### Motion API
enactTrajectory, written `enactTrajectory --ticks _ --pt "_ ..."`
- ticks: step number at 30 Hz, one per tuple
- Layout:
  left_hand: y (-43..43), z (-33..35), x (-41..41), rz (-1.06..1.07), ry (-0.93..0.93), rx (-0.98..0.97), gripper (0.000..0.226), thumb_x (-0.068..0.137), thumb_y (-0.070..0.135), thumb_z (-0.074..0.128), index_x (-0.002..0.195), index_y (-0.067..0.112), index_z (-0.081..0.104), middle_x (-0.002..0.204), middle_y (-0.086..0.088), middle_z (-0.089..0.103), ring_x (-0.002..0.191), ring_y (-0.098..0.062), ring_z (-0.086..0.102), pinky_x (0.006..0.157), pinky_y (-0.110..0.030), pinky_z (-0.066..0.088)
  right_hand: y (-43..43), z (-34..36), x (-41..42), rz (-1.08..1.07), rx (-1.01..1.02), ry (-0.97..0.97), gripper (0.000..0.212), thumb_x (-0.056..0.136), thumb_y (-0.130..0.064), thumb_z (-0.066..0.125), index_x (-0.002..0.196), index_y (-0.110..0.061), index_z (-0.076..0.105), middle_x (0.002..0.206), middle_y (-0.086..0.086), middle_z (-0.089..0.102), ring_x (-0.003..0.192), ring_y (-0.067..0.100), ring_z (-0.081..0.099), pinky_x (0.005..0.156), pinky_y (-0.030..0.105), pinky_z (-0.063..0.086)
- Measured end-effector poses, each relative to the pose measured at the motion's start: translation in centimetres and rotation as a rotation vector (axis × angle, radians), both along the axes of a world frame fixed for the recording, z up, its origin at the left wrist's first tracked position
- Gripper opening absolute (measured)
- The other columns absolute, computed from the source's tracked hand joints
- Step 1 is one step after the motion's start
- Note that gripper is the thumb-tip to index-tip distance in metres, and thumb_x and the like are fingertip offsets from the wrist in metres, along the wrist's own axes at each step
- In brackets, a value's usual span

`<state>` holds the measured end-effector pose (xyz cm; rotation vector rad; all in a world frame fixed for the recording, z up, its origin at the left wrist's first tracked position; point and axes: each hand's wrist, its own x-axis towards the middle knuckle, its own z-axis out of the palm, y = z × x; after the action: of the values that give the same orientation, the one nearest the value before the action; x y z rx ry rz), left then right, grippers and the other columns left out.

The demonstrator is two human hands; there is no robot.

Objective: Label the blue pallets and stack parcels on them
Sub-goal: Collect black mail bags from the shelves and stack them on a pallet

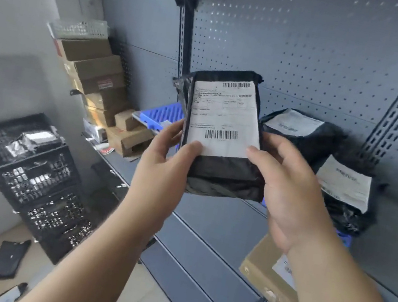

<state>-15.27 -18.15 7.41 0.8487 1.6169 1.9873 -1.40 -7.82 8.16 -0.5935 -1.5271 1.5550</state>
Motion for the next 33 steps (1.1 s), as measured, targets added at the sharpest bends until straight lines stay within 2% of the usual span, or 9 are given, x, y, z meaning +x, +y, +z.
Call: enactTrajectory --ticks 2,6,11,15,19,23,26,30,33 --pt "2.3 0.2 0.6 -0.062 0.024 0.004 0.047 0.083 0.034 0.064 0.13 0.036 0.065 0.123 0.016 0.073 0.102 -0.009 0.075 0.085 -0.034 0.061 1.1 0.3 1.2 -0.058 0.014 -0.002 0.034 0.086 -0.027 0.065 0.119 -0.023 0.068 0.11 -0.005 0.077 0.105 0.014 0.072 0.099 0.044 0.054" --pt "6.8 0.4 2.2 -0.182 0.053 0.015 0.046 0.083 0.035 0.064 0.13 0.034 0.064 0.124 0.017 0.073 0.1 -0.005 0.075 0.083 -0.029 0.057 3.4 0.5 3.7 -0.236 0.035 -0.016 0.029 0.085 -0.028 0.064 0.114 -0.024 0.071 0.11 -0.006 0.077 0.107 0.015 0.072 0.101 0.045 0.052" --pt "11.8 0.8 3.8 -0.376 0.118 0.014 0.05 0.084 0.037 0.064 0.133 0.032 0.061 0.127 0.016 0.071 0.11 -0.004 0.071 0.097 -0.032 0.053 5.8 0.4 6.2 -0.469 0.044 -0.021 0.031 0.083 -0.034 0.065 0.113 -0.029 0.071 0.111 -0.006 0.077 0.107 0.016 0.071 0.102 0.051 0.051" --pt "15.0 0.7 5.0 -0.528 0.163 0.005 0.042 0.087 0.037 0.063 0.129 0.038 0.061 0.12 0.023 0.073 0.11 0.0 0.07 0.09 -0.024 0.056 6.7 0.0 7.6 -0.634 0.049 -0.018 0.029 0.079 -0.037 0.066 0.107 -0.035 0.074 0.109 -0.008 0.077 0.106 0.013 0.072 0.101 0.049 0.052" --pt "17.0 0.3 6.1 -0.631 0.216 -0.051 0.042 0.086 0.042 0.063 0.128 0.043 0.06 0.118 0.028 0.072 0.11 0.003 0.068 0.094 -0.03 0.054 7.3 -0.7 8.7 -0.744 0.016 -0.032 0.025 0.081 -0.035 0.064 0.103 -0.039 0.075 0.109 -0.01 0.077 0.107 0.011 0.071 0.101 0.047 0.052" --pt "18.2 0.1 7.0 -0.682 0.298 -0.122 0.044 0.084 0.049 0.061 0.128 0.044 0.057 0.116 0.035 0.069 0.105 0.014 0.064 0.088 -0.019 0.051 7.8 -1.5 9.5 -0.839 -0.02 -0.07 0.023 0.081 -0.037 0.062 0.099 -0.045 0.074 0.105 -0.015 0.077 0.101 0.007 0.072 0.096 0.042 0.053" --pt "18.8 0.1 8.0 -0.709 0.345 -0.189 0.023 0.091 0.047 0.06 0.112 0.055 0.056 0.108 0.045 0.064 0.103 0.021 0.059 0.082 -0.009 0.045 8.3 -1.9 10.4 -0.895 -0.065 -0.097 0.023 0.081 -0.04 0.061 0.1 -0.044 0.073 0.105 -0.014 0.077 0.103 0.014 0.071 0.098 0.047 0.054" --pt "19.7 0.1 9.0 -0.72 0.408 -0.209 0.033 0.096 0.04 0.058 0.128 0.049 0.056 0.112 0.033 0.07 0.105 0.006 0.066 0.092 -0.022 0.053 9.3 -2.2 11.2 -0.934 -0.118 -0.119 0.027 0.08 -0.044 0.06 0.105 -0.041 0.072 0.106 -0.019 0.075 0.106 0.007 0.069 0.096 0.039 0.051" --pt "20.6 0.5 9.5 -0.696 0.45 -0.23 0.04 0.096 0.039 0.057 0.136 0.037 0.056 0.114 0.023 0.073 0.103 -0.006 0.069 0.095 -0.035 0.056 10.3 -2.4 11.4 -0.939 -0.15 -0.137 0.03 0.078 -0.048 0.059 0.105 -0.041 0.07 0.104 -0.022 0.074 0.103 0.004 0.067 0.084 0.033 0.048"
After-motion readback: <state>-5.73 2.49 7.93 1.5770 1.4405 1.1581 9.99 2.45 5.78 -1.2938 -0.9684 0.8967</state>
